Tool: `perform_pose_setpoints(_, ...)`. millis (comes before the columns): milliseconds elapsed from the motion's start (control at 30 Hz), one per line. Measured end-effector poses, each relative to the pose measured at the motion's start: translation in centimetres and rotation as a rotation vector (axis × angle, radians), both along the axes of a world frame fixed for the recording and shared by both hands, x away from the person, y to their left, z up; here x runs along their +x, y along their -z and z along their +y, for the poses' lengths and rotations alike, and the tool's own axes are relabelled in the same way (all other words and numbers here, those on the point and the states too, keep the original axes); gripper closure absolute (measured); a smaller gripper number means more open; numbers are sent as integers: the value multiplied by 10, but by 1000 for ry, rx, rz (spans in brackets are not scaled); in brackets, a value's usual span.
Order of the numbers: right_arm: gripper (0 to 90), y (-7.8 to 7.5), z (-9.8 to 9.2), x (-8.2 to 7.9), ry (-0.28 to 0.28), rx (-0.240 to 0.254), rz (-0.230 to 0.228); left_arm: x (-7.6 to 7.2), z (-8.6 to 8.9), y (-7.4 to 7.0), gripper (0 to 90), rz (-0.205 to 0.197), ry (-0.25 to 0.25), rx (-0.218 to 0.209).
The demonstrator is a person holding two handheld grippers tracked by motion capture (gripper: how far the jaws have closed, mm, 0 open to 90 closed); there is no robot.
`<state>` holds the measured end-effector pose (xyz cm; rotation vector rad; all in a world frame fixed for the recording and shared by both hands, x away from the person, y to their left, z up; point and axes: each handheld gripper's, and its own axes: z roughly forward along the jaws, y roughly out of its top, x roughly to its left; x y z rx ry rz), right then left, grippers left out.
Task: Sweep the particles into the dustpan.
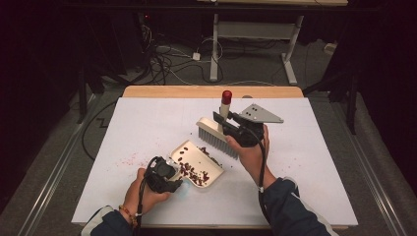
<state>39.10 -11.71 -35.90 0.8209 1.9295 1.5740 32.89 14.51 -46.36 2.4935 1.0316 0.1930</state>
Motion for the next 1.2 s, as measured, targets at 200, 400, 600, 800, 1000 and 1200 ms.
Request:
perform_pose_setpoints(200,707,17,-5,16,56,-58,11,-1,2,-1,636,-1,11,12)
perform_pose_setpoints(400,707,30,-7,16,99,-123,0,-3,6,-1,636,11,11,9)
perform_pose_setpoints(600,707,39,1,18,88,-133,-24,-5,10,-1,636,14,18,16)
perform_pose_setpoints(800,706,47,16,9,9,-130,-22,-5,12,-1,637,21,21,11)
perform_pose_setpoints(1000,706,48,31,-14,-96,-118,-10,-5,11,-1,636,19,19,16)
perform_pose_setpoints(1200,707,43,45,-31,-212,-104,-12,-6,10,-2,636,20,16,21)
